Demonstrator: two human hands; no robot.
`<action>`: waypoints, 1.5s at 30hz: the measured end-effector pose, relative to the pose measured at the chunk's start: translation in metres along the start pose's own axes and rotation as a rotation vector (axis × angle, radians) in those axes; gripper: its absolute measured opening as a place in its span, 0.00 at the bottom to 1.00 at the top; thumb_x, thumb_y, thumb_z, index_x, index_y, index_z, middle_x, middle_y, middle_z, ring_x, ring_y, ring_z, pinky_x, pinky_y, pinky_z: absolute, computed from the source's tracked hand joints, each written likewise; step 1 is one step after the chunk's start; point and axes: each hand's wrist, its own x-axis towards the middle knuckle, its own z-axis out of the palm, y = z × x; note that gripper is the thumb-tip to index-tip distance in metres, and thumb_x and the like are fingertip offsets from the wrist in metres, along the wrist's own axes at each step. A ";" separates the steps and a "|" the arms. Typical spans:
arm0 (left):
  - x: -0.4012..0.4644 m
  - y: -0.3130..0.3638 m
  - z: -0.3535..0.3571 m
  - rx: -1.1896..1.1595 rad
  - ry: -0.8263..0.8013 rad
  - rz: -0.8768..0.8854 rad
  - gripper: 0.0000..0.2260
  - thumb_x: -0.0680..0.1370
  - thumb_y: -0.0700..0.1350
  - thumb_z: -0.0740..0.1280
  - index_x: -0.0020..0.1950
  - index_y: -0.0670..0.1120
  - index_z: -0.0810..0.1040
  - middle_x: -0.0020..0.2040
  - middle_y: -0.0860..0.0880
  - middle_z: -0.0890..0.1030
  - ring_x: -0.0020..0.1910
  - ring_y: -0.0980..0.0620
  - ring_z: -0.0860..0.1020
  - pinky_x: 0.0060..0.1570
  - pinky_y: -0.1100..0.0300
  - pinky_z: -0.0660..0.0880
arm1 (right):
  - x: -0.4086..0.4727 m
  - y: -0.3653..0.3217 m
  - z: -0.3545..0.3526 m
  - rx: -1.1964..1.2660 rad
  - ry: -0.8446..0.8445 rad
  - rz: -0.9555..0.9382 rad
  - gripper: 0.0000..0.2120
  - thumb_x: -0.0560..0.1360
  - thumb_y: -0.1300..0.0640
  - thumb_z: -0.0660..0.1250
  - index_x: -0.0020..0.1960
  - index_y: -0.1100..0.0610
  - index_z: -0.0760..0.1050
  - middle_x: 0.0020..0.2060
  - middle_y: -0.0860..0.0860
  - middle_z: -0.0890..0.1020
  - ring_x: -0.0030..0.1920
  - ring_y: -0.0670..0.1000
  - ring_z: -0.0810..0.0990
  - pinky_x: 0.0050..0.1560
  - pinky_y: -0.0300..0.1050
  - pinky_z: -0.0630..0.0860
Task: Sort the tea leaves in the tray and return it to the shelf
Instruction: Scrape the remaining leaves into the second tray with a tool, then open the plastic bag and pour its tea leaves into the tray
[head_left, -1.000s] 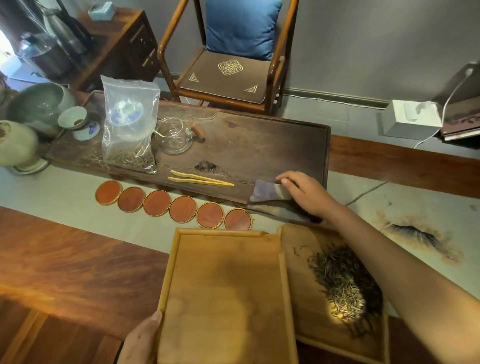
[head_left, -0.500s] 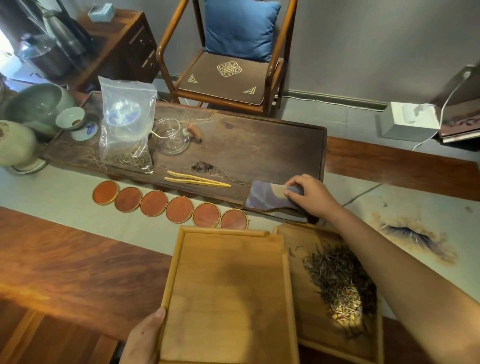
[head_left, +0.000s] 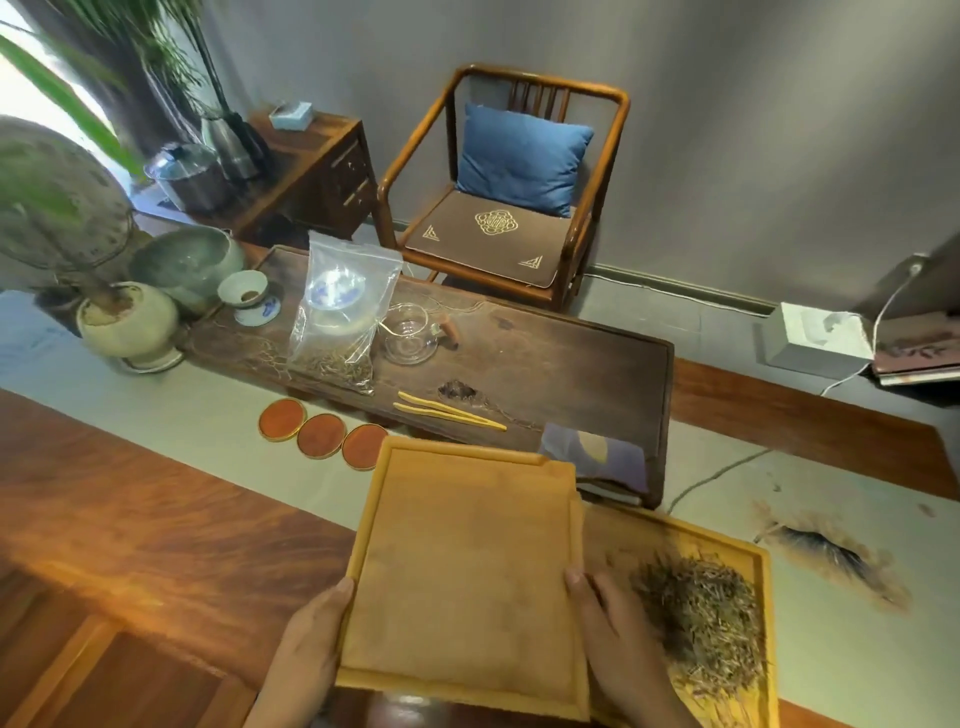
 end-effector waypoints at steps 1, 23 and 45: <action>0.003 0.002 -0.004 -0.009 -0.029 0.034 0.17 0.81 0.47 0.61 0.39 0.45 0.86 0.43 0.46 0.87 0.39 0.54 0.83 0.37 0.61 0.77 | -0.002 -0.004 0.010 0.013 0.028 -0.006 0.12 0.78 0.45 0.60 0.40 0.48 0.76 0.36 0.44 0.80 0.38 0.34 0.76 0.34 0.30 0.68; 0.093 0.043 -0.118 0.397 -0.455 0.370 0.15 0.82 0.48 0.60 0.67 0.60 0.69 0.60 0.65 0.77 0.58 0.69 0.75 0.55 0.67 0.73 | -0.013 -0.057 0.144 -0.345 0.377 -0.121 0.13 0.79 0.47 0.56 0.54 0.51 0.76 0.42 0.45 0.76 0.40 0.40 0.75 0.38 0.33 0.70; 0.109 -0.007 -0.105 0.744 -0.220 0.400 0.08 0.72 0.40 0.73 0.46 0.53 0.80 0.37 0.52 0.77 0.38 0.52 0.76 0.37 0.63 0.68 | -0.009 -0.017 0.170 -0.513 0.258 0.074 0.10 0.81 0.56 0.56 0.50 0.59 0.73 0.46 0.55 0.76 0.41 0.49 0.74 0.41 0.42 0.72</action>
